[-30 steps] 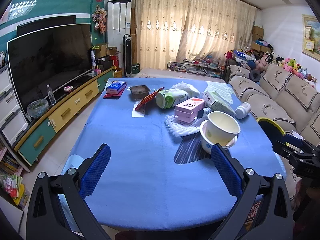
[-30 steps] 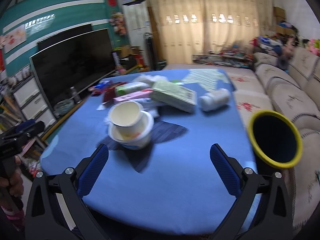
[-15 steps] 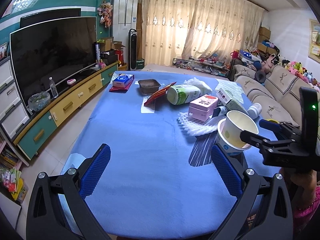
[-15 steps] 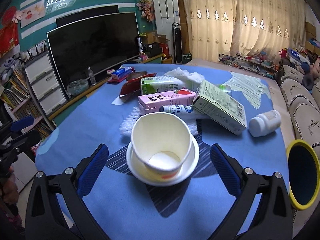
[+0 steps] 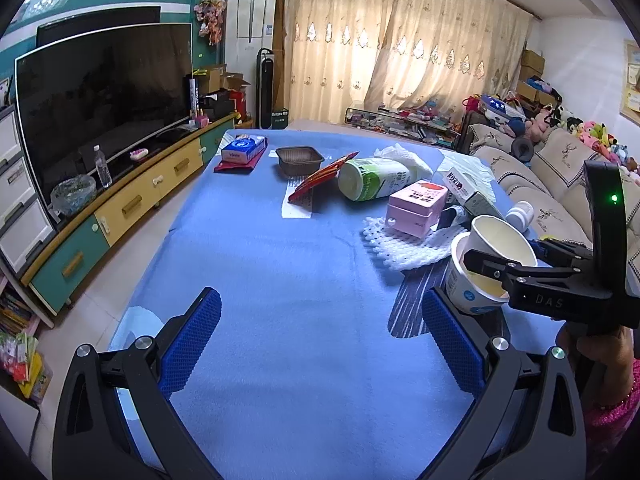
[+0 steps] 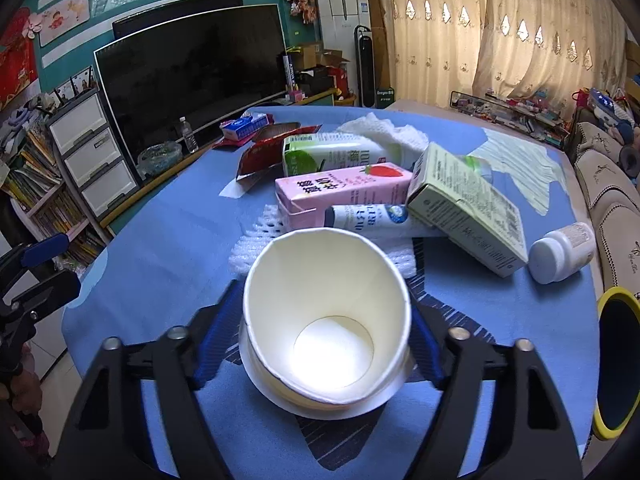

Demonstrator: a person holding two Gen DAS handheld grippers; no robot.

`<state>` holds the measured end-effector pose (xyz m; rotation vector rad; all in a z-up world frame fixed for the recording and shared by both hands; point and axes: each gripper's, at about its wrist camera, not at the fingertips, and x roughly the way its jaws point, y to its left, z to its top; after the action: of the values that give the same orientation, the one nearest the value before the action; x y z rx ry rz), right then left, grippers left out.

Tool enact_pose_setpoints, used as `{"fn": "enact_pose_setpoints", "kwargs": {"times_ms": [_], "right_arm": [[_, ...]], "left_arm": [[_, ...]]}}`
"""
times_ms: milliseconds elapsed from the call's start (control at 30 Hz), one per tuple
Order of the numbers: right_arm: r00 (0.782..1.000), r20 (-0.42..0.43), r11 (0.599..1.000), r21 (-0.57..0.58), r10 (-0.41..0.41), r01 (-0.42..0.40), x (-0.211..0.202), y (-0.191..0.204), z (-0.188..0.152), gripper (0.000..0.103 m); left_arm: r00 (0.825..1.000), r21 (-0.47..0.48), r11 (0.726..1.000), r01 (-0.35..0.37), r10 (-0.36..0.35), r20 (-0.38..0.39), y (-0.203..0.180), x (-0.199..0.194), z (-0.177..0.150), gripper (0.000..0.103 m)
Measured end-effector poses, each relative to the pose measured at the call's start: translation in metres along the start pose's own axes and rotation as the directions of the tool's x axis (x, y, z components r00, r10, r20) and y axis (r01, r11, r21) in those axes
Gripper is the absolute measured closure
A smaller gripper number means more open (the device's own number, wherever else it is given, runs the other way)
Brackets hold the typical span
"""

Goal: Collect trash
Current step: 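Grasp the white paper cup with the right gripper, then carry the paper cup over the yellow bin and release it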

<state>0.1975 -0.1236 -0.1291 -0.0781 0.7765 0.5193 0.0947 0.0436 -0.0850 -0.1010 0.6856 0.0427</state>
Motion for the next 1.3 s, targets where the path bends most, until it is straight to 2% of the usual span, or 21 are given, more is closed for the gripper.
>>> {"fn": "enact_pose_setpoints", "kwargs": {"times_ms": [100,233,400,567,633,733,833,867,933,1067,1200,1300], "right_arm": [[1.000,0.008,1.000,0.014,0.005,-0.005,0.000,-0.001,0.001,0.048],[0.999,0.034,0.999,0.028,0.030,-0.031,-0.010,0.000,0.005,0.049],[0.993,0.107,0.998,0.037,0.049,-0.053,-0.040,-0.003,0.015,0.049],[0.980,0.198,0.995,0.097,-0.030,0.011,-0.084,-0.038,0.016,0.048],[0.966,0.233,0.985,0.154,-0.112,0.077,-0.107,-0.066,0.010,0.047],[0.936,0.248,0.951,0.246,-0.250,0.189,-0.130,-0.108,-0.003,0.047],[0.902,0.220,0.888,0.367,-0.372,0.277,-0.148,-0.162,-0.024,0.047],[0.884,0.202,0.855,0.414,-0.422,0.314,-0.154,-0.184,-0.034,0.047],[0.861,0.165,0.804,0.474,-0.481,0.358,-0.159,-0.217,-0.048,0.046],[0.832,0.076,0.720,0.550,-0.549,0.424,-0.150,-0.273,-0.075,0.046],[0.822,0.004,0.675,0.572,-0.570,0.466,-0.130,-0.305,-0.096,0.045],[0.814,-0.032,0.650,0.585,-0.580,0.485,-0.115,-0.324,-0.109,0.034]], "left_arm": [[1.000,-0.007,1.000,-0.003,0.003,-0.007,0.001,0.005,0.000,0.004],[1.000,-0.008,1.000,-0.009,0.009,-0.012,0.002,0.009,-0.002,0.004],[1.000,0.001,1.000,-0.008,0.008,-0.009,0.000,0.011,-0.001,0.004],[1.000,0.018,1.000,-0.001,0.001,-0.009,-0.006,0.013,0.000,0.004],[1.000,0.024,1.000,0.007,-0.007,-0.010,-0.010,0.014,0.001,0.004],[1.000,0.037,0.999,0.024,-0.023,-0.013,-0.019,0.017,0.003,0.004],[0.999,0.051,0.998,0.048,-0.047,-0.021,-0.030,0.021,0.005,0.004],[0.998,0.057,0.997,0.053,-0.052,-0.024,-0.035,0.022,0.005,0.004],[0.998,0.072,0.996,0.060,-0.058,-0.030,-0.046,0.027,0.006,0.004],[0.996,0.088,0.993,0.080,-0.075,-0.055,-0.064,0.037,0.008,0.004],[0.993,0.103,0.991,0.089,-0.081,-0.081,-0.080,0.051,0.012,0.004],[0.990,0.108,0.989,0.103,-0.091,-0.110,-0.095,0.063,0.015,0.004]]}}
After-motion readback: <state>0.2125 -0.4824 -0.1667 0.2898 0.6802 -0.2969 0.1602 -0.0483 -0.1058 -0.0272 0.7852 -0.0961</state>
